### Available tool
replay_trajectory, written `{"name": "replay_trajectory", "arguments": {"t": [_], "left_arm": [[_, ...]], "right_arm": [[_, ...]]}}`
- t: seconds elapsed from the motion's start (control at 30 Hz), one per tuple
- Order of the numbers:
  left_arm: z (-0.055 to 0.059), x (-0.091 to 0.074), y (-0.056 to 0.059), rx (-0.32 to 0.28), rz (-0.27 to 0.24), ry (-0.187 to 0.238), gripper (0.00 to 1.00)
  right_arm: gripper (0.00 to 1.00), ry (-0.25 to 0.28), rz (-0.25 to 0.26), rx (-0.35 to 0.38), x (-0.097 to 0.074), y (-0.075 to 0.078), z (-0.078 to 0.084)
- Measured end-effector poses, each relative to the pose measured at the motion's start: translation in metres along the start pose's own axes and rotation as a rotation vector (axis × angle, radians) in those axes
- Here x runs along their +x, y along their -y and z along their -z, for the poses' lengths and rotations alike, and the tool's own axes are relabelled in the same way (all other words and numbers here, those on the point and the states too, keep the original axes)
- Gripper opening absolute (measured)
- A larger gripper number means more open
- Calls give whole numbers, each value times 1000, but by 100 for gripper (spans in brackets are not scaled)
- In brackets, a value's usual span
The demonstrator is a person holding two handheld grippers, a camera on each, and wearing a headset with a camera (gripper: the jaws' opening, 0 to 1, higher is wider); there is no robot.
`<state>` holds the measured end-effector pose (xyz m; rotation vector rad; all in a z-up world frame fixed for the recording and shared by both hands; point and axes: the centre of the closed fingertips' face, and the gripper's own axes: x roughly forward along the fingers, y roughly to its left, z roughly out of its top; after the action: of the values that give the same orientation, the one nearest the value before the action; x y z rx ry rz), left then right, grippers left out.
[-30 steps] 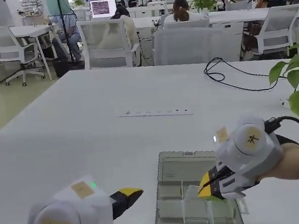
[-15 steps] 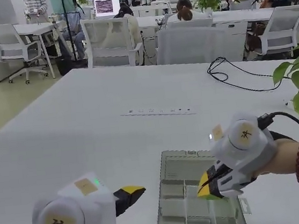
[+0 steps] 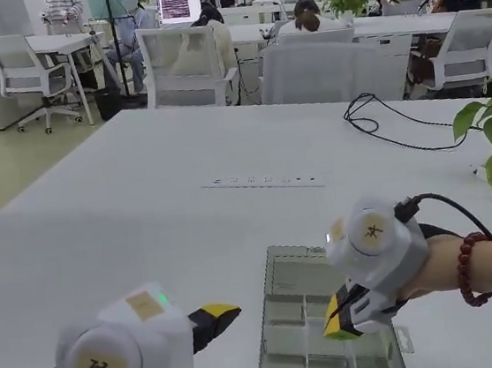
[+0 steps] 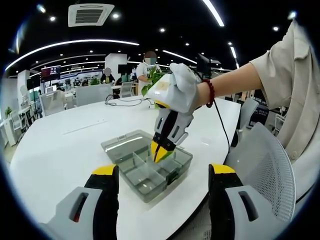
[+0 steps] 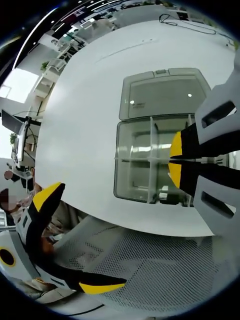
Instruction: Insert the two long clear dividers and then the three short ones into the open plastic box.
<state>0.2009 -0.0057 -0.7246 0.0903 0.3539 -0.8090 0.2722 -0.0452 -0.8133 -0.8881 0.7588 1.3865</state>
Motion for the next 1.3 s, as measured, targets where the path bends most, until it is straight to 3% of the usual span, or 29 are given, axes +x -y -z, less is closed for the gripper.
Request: {"name": "replay_trajectory", "arguments": {"t": [0.37, 0.67, 1.07, 1.13, 1.3], "left_arm": [[1, 1, 0, -2, -1, -4, 74], [-1, 0, 0, -8, -2, 6, 74], [-2, 0, -1, -16, -5, 13, 74], [-2, 0, -1, -22, -6, 10, 74], [-4, -1, -4, -26, -21, 17, 74]], "right_arm": [[2, -78, -34, -3, 10, -2, 7], [2, -192, -59, -13, 17, -3, 11], [3, -191, -34, -8, 18, -3, 14], [3, -173, -20, -24, 18, -3, 13], [7, -117, -5, 16, 16, -2, 5]]}}
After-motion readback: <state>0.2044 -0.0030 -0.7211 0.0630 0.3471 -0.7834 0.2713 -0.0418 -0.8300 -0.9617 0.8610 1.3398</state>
